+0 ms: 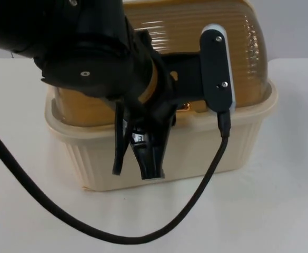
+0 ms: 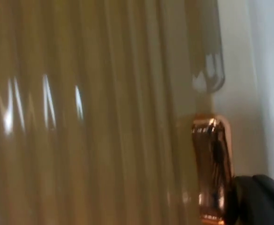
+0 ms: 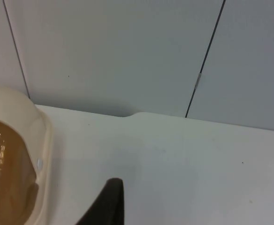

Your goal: Open the box lid with the left hand, place the block into the box with the right hand, then close the box lid with the left hand.

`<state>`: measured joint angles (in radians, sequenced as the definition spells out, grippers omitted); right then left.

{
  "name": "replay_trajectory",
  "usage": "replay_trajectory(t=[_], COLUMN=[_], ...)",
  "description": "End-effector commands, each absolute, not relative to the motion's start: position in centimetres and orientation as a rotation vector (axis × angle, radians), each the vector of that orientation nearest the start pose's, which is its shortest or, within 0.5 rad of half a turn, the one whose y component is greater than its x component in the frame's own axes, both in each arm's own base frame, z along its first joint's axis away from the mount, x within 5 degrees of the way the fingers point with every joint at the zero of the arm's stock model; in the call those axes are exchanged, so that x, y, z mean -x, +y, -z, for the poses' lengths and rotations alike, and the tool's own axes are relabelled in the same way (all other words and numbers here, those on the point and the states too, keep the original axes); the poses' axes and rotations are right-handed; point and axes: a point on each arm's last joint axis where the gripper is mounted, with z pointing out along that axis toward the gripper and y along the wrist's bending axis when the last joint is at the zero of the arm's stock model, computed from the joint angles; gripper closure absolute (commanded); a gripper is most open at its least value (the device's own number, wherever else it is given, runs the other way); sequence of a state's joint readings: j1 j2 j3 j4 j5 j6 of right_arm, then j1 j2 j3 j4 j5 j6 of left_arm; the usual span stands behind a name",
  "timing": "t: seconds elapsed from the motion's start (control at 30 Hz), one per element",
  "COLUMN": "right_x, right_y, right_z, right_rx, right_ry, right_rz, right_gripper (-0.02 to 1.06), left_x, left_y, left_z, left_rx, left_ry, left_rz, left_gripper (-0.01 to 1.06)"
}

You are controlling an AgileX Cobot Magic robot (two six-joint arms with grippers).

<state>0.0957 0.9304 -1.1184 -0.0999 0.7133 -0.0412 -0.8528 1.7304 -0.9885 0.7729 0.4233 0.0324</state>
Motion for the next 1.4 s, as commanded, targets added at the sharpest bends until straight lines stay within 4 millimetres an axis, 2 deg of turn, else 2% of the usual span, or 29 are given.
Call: replay_trajectory(t=[0.0,0.4,0.63,0.73,0.9,1.1,1.37], right_x=[-17.9,-17.9,-17.9,-17.9,-17.8,-17.8,-17.8], right_y=[1.0,1.0,1.0,1.0,1.0,1.0,1.0], right_z=[-42.3,-42.3,-42.3,-42.3,-42.3,-42.3,-42.3], right_rx=[0.170,0.170,0.170,0.170,0.170,0.167,0.167], right_ry=[1.994,1.994,1.998,1.998,2.000,2.000,1.998], right_rz=[0.086,0.086,0.086,0.086,0.086,0.084,0.084], right_gripper=[0.00,0.00,0.00,0.00,0.00,0.00,0.00], left_x=[-25.1,-25.6,-26.5,-26.9,-28.7,-30.5,-31.7], left_y=[-23.9,-23.8,-24.7,-24.8,-23.8,-22.6,-21.7], left_z=[-19.3,-19.9,-21.9,-22.5,-23.8,-25.7,-26.9], left_rx=[-1.687,-1.689,-1.716,-1.710,-1.709,-1.649,-1.601], left_ry=[1.828,1.794,1.708,1.714,1.791,1.827,1.863], left_rz=[-0.379,-0.463,-0.502,-0.467,-0.353,-0.377,-0.319], left_gripper=[1.05,1.05,1.05,1.05,1.05,1.05,1.05])
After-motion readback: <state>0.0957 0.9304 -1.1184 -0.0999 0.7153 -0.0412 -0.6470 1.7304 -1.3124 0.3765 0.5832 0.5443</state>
